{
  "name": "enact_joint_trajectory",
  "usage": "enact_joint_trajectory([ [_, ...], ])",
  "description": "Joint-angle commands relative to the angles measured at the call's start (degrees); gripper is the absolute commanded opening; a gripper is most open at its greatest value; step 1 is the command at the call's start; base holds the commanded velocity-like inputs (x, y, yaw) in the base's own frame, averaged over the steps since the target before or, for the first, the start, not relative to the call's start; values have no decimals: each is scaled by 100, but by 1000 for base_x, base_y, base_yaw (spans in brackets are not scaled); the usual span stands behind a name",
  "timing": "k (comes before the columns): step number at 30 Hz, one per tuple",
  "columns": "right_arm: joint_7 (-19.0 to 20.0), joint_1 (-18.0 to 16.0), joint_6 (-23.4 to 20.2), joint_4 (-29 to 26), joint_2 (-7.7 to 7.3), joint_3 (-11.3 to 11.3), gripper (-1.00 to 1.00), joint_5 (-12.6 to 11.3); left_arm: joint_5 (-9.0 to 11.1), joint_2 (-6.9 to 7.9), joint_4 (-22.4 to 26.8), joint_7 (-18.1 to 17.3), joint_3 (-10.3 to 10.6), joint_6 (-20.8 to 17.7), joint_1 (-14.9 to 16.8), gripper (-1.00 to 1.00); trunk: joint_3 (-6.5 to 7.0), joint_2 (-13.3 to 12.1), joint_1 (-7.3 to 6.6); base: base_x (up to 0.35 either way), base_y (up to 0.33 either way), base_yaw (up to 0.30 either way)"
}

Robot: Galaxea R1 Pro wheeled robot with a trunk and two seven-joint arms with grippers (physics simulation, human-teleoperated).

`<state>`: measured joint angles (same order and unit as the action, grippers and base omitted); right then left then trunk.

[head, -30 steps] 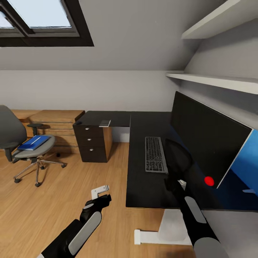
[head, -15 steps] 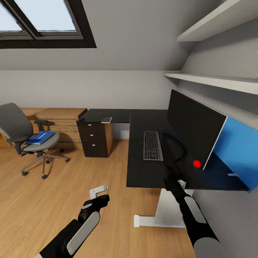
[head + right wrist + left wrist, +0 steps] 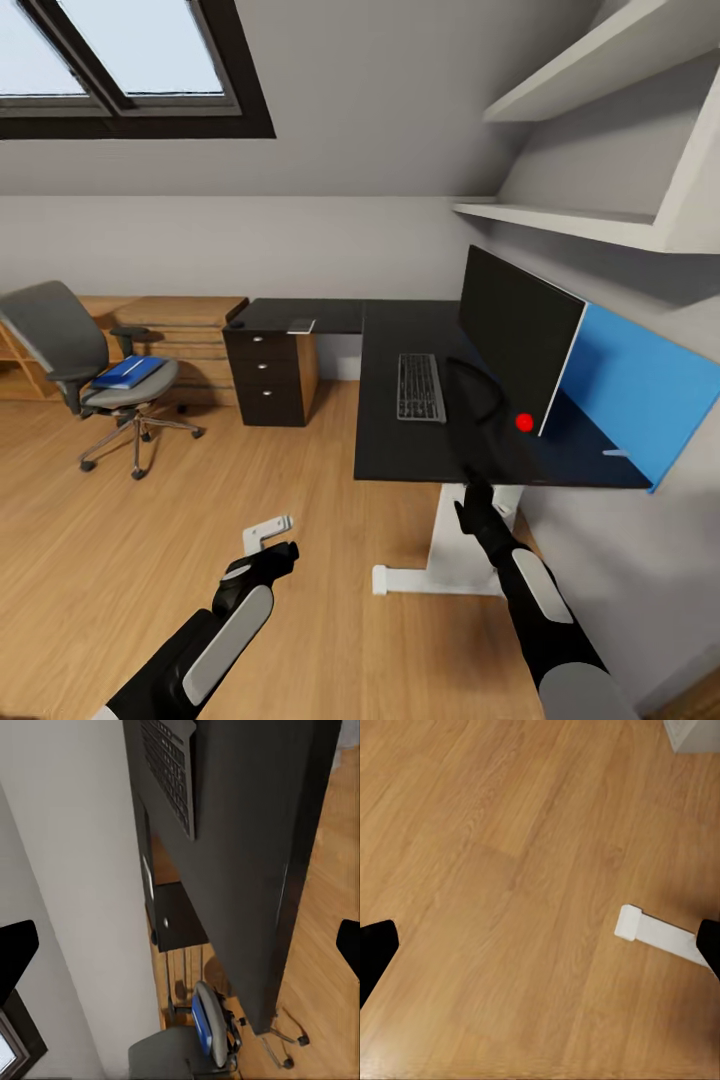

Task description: In the bedroom, organize the workspace by keeping the computer under the desk, ensuring the monitor is on the desk, placing the keyboard on the desk next to the monitor, placing the mouse on the desk next to the keyboard, moving the folder from the swivel chair onto the desk next to the mouse, stacking the notebook on top of the folder with the pen on top of the notebook, and positioning the swivel chair next to the desk.

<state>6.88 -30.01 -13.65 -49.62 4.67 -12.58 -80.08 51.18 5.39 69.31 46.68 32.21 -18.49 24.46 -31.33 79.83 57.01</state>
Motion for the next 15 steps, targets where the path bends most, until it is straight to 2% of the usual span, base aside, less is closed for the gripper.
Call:
enact_joint_trajectory([
  [1, 6, -5, -43, 2, 7, -21, 100, -36, 23, 6, -14, 38, 17, -20, 7, 100, -6, 4, -4, -336, 0, 0],
  [5, -55, -5, -42, 46, 7, -9, 100, -33, 23, 4, -87, 32, 26, -19, 7, 100, -6, 4, -4, -335, 0, 0],
  [9, -105, -5, -31, 358, 7, -5, 100, 51, 14, -6, -479, 36, 59, 5, 7, 100, -6, 4, -4, -197, 0, 0],
  [13, -105, -3, -5, 764, 2, -18, 100, 556, 9, -23, -1007, 35, 75, 25, 7, 100, -6, 4, -4, -48, 0, 0],
  [14, -103, -2, 32, 869, 2, -20, 100, 813, 8, -26, -1200, 34, 78, 30, 7, 100, 12, -36, -26, -18, 0, 0],
  [15, -102, -1, 59, 919, 3, -21, 100, 958, 7, -26, -1306, 34, 79, 32, 7, 100, 30, -76, -48, -15, 0, 0],
])
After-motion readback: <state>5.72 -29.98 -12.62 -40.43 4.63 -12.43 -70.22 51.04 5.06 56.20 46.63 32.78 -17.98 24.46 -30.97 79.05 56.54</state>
